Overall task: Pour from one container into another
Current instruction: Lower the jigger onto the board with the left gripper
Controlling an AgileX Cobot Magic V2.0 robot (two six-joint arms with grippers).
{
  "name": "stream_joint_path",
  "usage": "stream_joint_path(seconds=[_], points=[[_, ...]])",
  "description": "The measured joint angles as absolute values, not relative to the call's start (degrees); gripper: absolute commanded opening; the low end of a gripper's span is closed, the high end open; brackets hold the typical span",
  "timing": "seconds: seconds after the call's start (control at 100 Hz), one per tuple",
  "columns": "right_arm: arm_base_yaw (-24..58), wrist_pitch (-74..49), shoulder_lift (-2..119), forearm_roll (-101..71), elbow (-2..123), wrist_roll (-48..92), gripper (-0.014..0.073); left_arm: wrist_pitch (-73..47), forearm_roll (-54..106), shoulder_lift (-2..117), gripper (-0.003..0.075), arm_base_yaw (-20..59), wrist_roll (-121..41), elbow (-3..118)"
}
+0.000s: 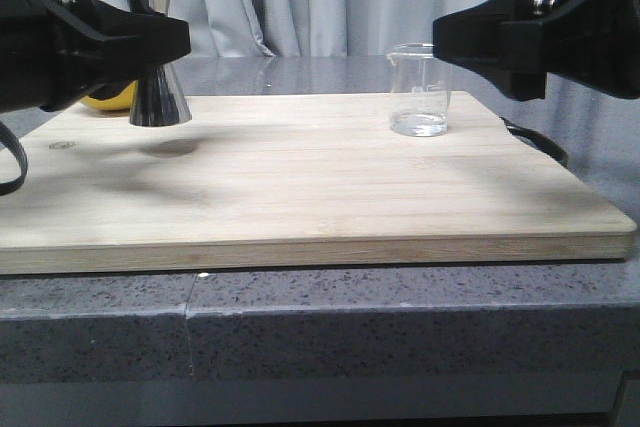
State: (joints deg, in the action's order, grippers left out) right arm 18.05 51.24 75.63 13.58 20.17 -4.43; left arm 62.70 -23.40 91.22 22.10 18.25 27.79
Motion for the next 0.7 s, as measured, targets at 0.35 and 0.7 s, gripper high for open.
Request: stream_joint_path(seconds=[0.35, 0.7], points=[[18.0, 51.3, 75.6, 13.6, 20.2, -4.4, 0.0562, 64.2, -23.8, 93.7, -0.0019, 22.1, 18.2, 27.8], [18.0, 51.3, 75.6, 13.6, 20.2, -4.4, 0.0562, 64.4, -24.5, 94.8, -0.0019, 22.1, 18.1, 27.8]])
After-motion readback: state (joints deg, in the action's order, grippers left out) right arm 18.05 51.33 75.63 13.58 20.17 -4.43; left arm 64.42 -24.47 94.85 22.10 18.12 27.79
